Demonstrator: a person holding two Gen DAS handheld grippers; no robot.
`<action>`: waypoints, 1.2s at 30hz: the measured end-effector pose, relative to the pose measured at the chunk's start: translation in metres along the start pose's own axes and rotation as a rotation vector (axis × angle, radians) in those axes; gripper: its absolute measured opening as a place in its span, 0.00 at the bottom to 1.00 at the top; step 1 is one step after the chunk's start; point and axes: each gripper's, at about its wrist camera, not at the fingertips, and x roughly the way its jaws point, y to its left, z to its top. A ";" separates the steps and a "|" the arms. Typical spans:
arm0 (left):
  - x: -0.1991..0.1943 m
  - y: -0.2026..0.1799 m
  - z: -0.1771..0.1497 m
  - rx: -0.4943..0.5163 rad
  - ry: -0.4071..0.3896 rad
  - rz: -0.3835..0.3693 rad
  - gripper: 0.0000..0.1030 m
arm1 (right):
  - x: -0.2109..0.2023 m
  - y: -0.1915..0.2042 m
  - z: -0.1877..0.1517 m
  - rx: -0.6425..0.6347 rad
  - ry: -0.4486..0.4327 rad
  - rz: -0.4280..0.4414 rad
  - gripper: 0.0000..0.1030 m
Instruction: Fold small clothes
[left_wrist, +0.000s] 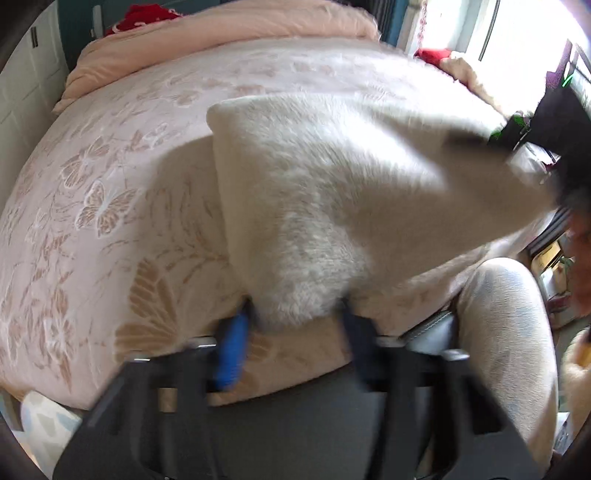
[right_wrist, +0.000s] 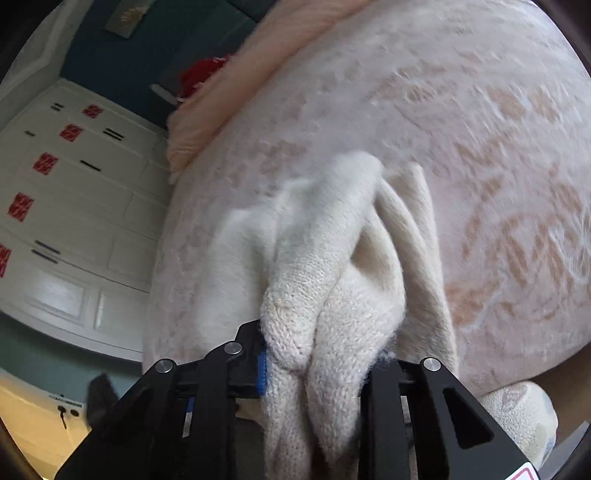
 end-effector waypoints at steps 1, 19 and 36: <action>0.002 0.009 0.002 -0.059 0.006 -0.005 0.25 | -0.009 0.009 0.004 -0.022 -0.022 0.013 0.21; 0.016 0.021 0.005 -0.149 0.103 -0.031 0.22 | 0.006 -0.017 0.001 -0.105 -0.043 -0.310 0.38; 0.024 0.025 0.003 -0.134 0.122 0.019 0.34 | -0.025 -0.036 -0.014 -0.095 -0.076 -0.484 0.48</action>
